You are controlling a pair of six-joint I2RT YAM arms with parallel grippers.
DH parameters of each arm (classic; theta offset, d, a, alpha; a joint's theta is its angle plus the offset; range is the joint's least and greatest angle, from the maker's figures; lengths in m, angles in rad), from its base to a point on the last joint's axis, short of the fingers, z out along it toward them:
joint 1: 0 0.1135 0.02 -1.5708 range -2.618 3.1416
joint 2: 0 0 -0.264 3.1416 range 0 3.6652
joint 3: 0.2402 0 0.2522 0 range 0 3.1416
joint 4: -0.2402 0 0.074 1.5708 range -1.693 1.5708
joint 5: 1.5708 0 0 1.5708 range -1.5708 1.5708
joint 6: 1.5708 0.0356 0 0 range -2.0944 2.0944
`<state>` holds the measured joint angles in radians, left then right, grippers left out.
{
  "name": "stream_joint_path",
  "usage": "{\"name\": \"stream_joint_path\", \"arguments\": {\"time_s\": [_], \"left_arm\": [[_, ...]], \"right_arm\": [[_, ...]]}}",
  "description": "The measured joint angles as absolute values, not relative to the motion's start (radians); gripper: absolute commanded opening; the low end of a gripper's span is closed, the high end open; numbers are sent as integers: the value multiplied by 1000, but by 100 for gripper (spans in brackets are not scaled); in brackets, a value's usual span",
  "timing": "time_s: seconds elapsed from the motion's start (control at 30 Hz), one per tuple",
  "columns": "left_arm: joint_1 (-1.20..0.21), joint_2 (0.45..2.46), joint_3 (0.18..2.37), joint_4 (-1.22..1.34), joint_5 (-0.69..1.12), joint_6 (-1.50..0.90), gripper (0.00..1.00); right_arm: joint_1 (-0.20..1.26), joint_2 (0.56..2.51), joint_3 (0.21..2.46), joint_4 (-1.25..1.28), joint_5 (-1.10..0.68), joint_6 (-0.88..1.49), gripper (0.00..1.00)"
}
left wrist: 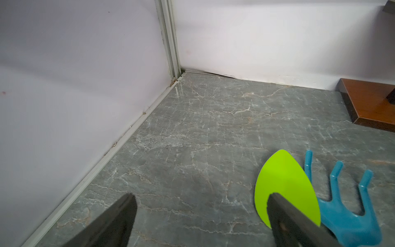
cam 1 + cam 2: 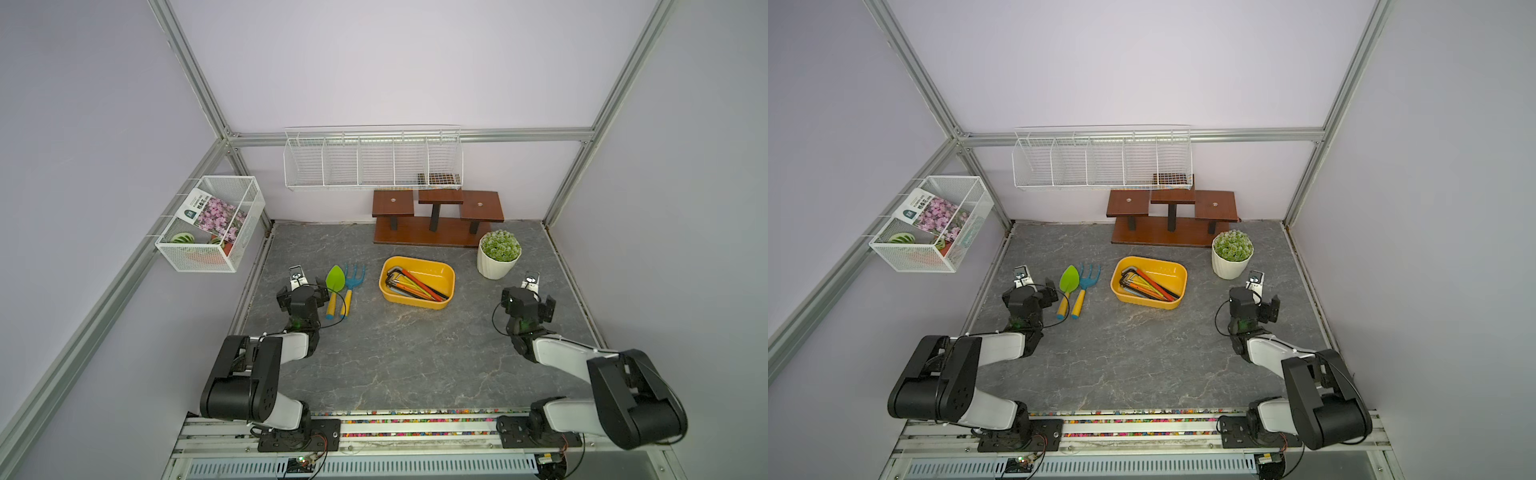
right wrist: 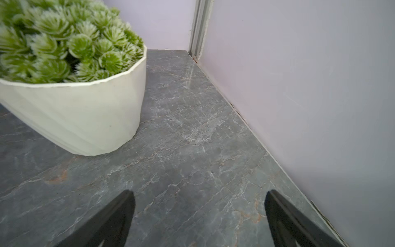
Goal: Put the hex key on the desktop into the storage box
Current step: Reset both arms
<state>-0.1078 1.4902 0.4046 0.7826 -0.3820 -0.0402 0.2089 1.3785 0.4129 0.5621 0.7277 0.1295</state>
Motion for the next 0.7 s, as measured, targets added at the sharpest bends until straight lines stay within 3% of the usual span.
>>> {"name": "stream_joint_path", "arguments": {"time_s": [0.33,0.37,0.7], "left_arm": [[-45,1530,343,933,-260,-48,100],[-45,1531,343,937,-256,-48,97],[-45,1524,344,927,-234,-51,100]], "right_arm": [[210,1485,411,770,552,-8,99],[210,1498,408,774,547,-14,99],[150,1501,462,738,473,11,99]]}}
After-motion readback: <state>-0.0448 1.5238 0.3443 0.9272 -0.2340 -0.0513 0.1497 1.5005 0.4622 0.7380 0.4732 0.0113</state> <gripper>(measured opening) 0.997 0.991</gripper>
